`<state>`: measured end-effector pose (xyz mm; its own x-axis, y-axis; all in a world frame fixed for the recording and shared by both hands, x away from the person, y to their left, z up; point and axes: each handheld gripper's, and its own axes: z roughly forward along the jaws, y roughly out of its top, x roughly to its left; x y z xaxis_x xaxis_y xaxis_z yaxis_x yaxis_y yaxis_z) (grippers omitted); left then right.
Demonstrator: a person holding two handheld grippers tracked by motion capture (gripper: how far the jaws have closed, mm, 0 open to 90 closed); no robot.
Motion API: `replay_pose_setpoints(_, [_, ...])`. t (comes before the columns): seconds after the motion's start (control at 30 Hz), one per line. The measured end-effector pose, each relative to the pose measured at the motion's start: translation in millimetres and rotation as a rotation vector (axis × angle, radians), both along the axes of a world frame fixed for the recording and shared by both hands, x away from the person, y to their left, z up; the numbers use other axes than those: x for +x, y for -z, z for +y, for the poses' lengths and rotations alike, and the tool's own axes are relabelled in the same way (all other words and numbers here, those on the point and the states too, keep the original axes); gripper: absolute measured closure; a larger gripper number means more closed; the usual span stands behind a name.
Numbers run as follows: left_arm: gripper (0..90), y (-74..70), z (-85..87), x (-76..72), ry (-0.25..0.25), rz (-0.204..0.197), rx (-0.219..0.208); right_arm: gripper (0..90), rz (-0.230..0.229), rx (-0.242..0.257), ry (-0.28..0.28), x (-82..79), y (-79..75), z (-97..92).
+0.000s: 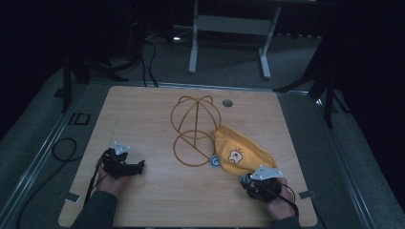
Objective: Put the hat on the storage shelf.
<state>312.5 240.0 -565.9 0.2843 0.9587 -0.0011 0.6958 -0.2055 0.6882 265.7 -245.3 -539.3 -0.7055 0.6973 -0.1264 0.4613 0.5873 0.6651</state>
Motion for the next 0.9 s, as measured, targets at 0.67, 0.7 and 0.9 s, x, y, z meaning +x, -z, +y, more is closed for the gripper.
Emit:
replay_pose_setpoints(0.67, [2.2,0.0,0.1,-0.1,0.000,0.000,0.001,83.2,-0.033,-0.061,0.017,2.6,-6.1,6.9])
replay_pose_setpoints(0.7, [2.2,0.0,0.1,-0.1,0.000,0.000,0.001,83.2,-0.033,-0.061,0.017,2.6,-6.1,6.9])
replay_pose_setpoints(0.9, [2.2,-0.1,0.1,-0.2,0.001,0.001,0.002,83.4,-0.075,-0.031,0.008,-0.5,-27.0,6.9])
